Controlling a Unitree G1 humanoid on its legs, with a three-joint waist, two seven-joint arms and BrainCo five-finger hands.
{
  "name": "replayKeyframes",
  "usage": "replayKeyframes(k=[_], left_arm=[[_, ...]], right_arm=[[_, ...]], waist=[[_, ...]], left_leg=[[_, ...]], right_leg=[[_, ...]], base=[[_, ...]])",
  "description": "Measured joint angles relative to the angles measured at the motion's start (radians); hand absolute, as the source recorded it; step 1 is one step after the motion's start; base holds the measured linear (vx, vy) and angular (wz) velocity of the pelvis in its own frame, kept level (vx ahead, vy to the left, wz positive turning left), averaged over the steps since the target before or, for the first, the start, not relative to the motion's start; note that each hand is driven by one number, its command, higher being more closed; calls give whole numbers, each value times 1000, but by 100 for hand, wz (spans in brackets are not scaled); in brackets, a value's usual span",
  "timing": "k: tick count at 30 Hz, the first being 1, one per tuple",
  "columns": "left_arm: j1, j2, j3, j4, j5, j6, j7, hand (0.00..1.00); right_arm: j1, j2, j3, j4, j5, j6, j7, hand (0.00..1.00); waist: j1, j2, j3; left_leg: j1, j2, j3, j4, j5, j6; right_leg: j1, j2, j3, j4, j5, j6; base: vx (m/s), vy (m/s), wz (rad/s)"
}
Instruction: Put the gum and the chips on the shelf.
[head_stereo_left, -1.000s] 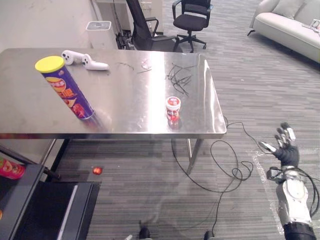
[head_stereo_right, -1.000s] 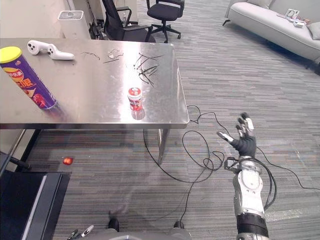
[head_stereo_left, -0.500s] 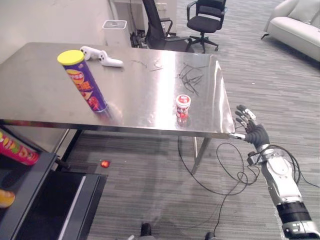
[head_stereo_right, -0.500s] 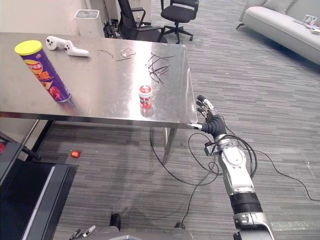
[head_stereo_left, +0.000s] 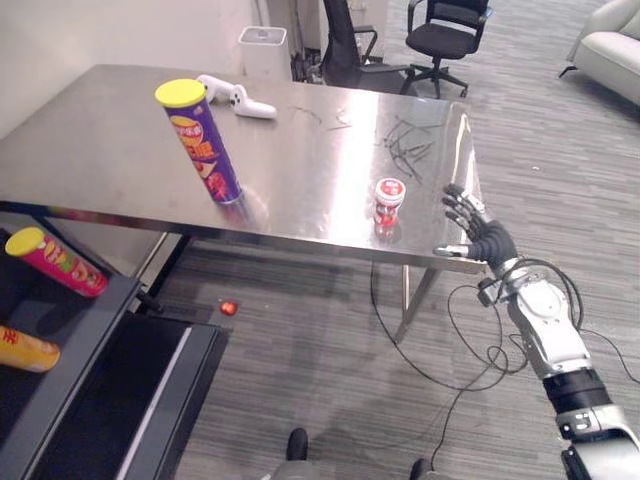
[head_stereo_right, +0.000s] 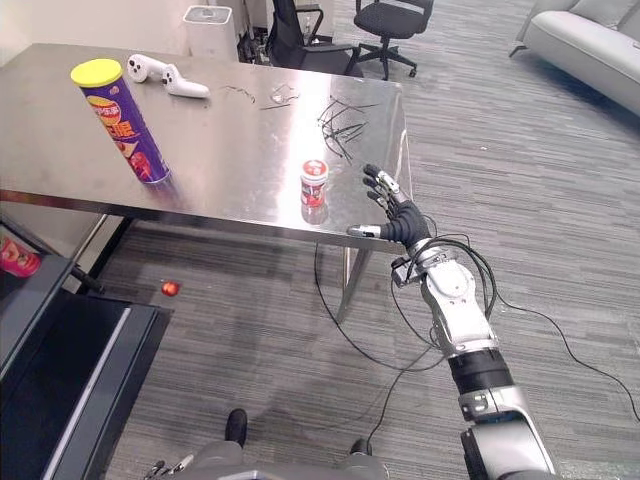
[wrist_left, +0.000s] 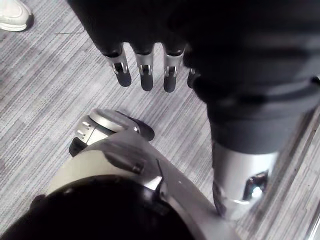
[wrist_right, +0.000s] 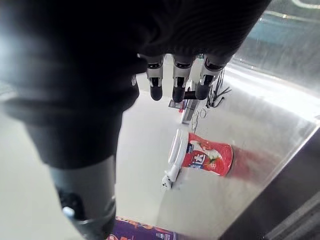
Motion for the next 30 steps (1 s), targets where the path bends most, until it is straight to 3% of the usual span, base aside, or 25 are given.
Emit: replayKeyframes(k=[7,30], left_arm=[[1,0,-1,-30,0,0,-1,0],[0,6,0,-78,0,-1,-3,0]], right_arm=[[-66,-1,7,72,1,1,14,0],[-175,0,64,106,11,-3,-2,0]], waist=[[27,-7,22],[58,-27,92]], left_leg=[[-16,-3,-22,1,9,1],[-51,-6,-66,0,27,0]], right_leg=[[0,0,-20,-1,0,0],[-4,2,-59,0,-2,-2]], base=[[-2,-6,9],[-6,-7,5]])
